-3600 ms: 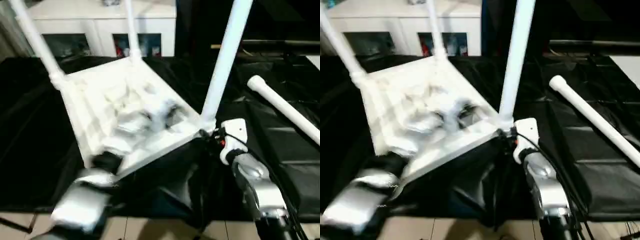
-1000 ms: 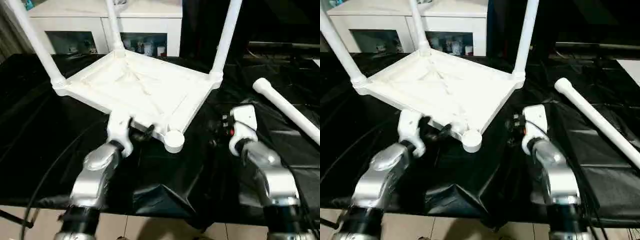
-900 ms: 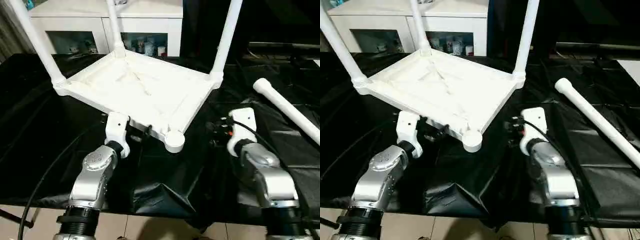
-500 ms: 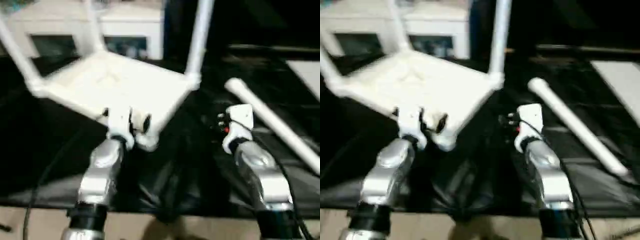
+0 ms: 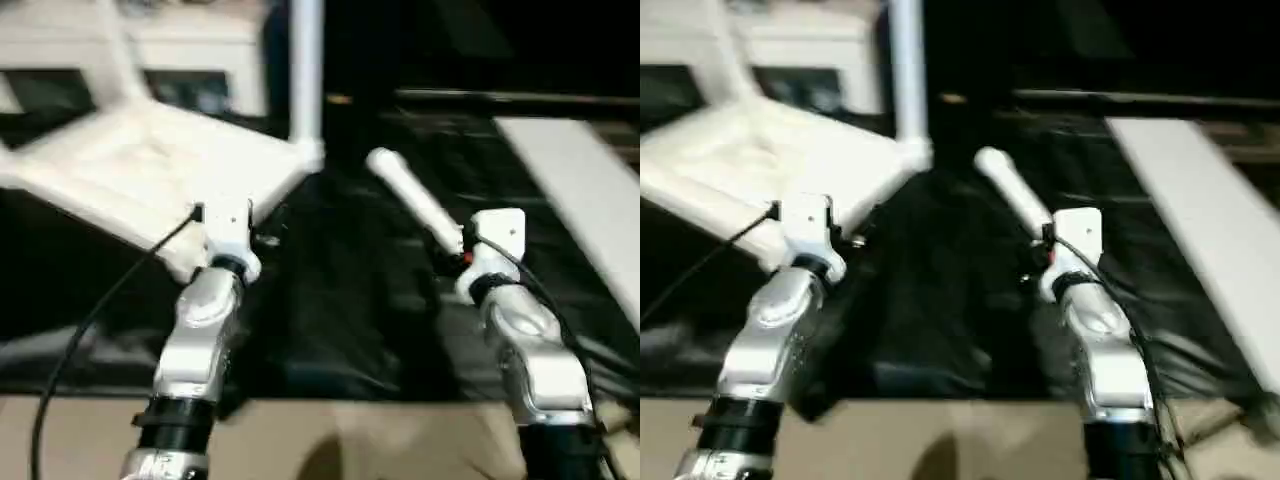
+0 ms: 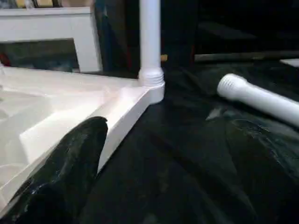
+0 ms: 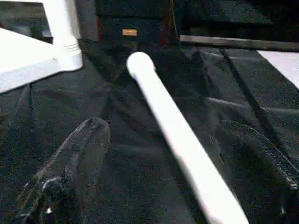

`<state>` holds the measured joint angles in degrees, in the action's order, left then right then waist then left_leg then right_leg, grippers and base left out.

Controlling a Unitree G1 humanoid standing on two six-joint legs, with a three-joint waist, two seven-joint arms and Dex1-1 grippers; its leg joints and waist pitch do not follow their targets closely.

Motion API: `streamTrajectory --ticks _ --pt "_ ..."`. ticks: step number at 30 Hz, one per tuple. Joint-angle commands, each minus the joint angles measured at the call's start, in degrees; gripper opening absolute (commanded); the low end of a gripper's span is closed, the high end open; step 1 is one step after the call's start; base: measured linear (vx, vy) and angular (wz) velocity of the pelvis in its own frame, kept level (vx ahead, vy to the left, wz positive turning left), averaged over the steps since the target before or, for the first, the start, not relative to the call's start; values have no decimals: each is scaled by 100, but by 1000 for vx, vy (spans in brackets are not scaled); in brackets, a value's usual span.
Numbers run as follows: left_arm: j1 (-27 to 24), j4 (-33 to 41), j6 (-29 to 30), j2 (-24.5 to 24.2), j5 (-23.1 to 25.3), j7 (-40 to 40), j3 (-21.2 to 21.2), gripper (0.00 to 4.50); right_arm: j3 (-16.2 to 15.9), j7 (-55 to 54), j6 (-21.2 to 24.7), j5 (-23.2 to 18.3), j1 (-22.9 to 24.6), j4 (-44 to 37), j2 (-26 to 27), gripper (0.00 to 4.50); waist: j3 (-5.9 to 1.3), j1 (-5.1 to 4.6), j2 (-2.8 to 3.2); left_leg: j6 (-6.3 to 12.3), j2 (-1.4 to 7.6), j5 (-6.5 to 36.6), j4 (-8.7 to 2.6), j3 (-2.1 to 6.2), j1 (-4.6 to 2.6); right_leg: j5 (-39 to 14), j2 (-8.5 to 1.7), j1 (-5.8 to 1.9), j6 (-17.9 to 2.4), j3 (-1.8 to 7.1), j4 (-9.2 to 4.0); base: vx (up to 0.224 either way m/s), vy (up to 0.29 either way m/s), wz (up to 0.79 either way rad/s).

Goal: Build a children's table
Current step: Pick table leg

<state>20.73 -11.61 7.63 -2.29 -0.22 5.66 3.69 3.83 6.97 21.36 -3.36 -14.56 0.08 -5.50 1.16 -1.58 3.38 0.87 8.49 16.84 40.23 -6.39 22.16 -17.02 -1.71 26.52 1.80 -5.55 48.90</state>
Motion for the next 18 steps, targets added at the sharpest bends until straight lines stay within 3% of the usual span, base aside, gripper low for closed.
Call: streamTrajectory --ticks 1,2,3,4,5,6,7,8,9,10,11,12,13,14,15,16,17,18 --pt "51 -12 -19 36 42 -65 -37 449 100 -97 -81 18 19 -76 -93 389 -340 -9 114 2580 993 -2765 -768 626 -342 -39 -357 219 -306 357 -360 -104 -254 -1" --pt "59 -25 -17 39 61 -75 -44 449 124 -153 -90 36 47 -84 -102 389 -343 11 -45 2598 502 -1887 -844 337 -175 575 -220 -169 -1220 307 -934 -54 -140 -4" --pt "73 -53 -74 36 107 -116 -56 449 143 -190 -99 50 56 -73 -108 389 -343 11 -45 2598 502 -1887 -844 337 -175 575 -220 -169 -1220 307 -934 -105 -337 -8" --pt "120 -107 25 54 136 -222 -31 449 202 -263 -125 59 96 -87 -100 389 -415 113 -288 2009 -441 -302 178 -178 231 1204 -637 -616 -3144 476 -1773 -110 -327 -1" --pt "159 -151 72 51 146 -262 -28 449 254 -303 -124 48 124 -101 -85 389 -447 253 -449 1617 -522 591 652 -368 274 1068 -801 -715 -3357 639 -1943 -154 -487 -7" --pt "187 -182 106 48 152 -287 -26 449 290 -328 -123 39 142 -111 -74 389 -348 216 -354 720 -410 534 754 -276 328 623 -926 -690 -2806 532 -1900 -104 -289 -3" --pt "252 -234 174 27 102 -247 -26 449 376 -388 -94 19 201 -154 -43 389 -311 263 -173 417 -384 389 709 -212 322 345 -997 -659 -2352 481 -1891 -90 -274 -5" --pt "288 -235 123 -10 -31 -30 -35 449 422 -431 -86 15 291 -237 -19 389 -230 246 -138 213 -324 488 447 -117 188 -749 -1149 -653 -1424 585 -2067 -106 -214 2" --pt "284 -214 77 -60 -130 207 -72 449 452 -469 -95 16 384 -335 5 389 -169 217 31 408 -135 375 45 40 132 -1951 -1236 -740 -577 686 -2224 -106 -214 2" --pt "281 -211 59 -91 -154 308 -98 449 465 -490 -90 18 427 -386 14 389 -183 218 70 556 -28 236 -160 102 65 -2271 -1162 -730 -224 666 -2253 -124 -191 -3" --pt "268 -206 -6 -167 -230 582 -158 449 501 -553 -78 29 553 -538 38 389 -210 138 105 689 108 46 -491 244 137 -2234 -759 -739 240 362 -2099 -105 -172 4" --pt "264 -228 -21 -132 -334 592 -85 449 497 -589 -58 73 639 -662 21 389 -212 84 160 624 249 659 -630 241 -124 -2597 -673 -619 484 216 -2173 -105 -172 4" --pt "288 -287 -33 -104 -354 542 -45 449 483 -600 -57 100 645 -645 -12 389 -135 -40 153 350 195 1574 -647 134 -351 -3523 -636 -562 487 50 -2327 -82 -145 15" --pt "287 -289 -35 -100 -355 537 -43 449 482 -600 -54 104 651 -649 -17 389 -99 -98 170 225 160 1995 -588 66 -546 -4034 -574 -492 516 -117 -2474 -39 -65 7" --pt "276 -293 -35 -47 -332 456 -51 449 474 -590 -2 164 713 -711 -113 389 -26 -214 168 154 174 2369 -539 33 -721 -4244 -468 -489 693 -499 -2756 -117 -117 11" --pt "274 -233 17 8 -328 421 -69 449 503 -534 41 110 718 -773 -180 389 26 -254 316 165 446 3114 -729 154 -838 -3838 -362 -571 718 -790 -2642 0 0 0" --pt "260 -176 58 58 -348 399 -69 449 528 -504 52 76 717 -797 -220 389 188 93 395 -61 950 4752 -1680 289 60 -1491 -322 -1196 -86 -248 -490 41 -120 10" --pt "234 -139 90 81 -367 396 -70 449 540 -498 44 74 714 -777 -245 389 118 226 482 -7 917 4932 -1784 85 -198 -1068 -202 -1043 -264 -153 -358 119 -68 6"
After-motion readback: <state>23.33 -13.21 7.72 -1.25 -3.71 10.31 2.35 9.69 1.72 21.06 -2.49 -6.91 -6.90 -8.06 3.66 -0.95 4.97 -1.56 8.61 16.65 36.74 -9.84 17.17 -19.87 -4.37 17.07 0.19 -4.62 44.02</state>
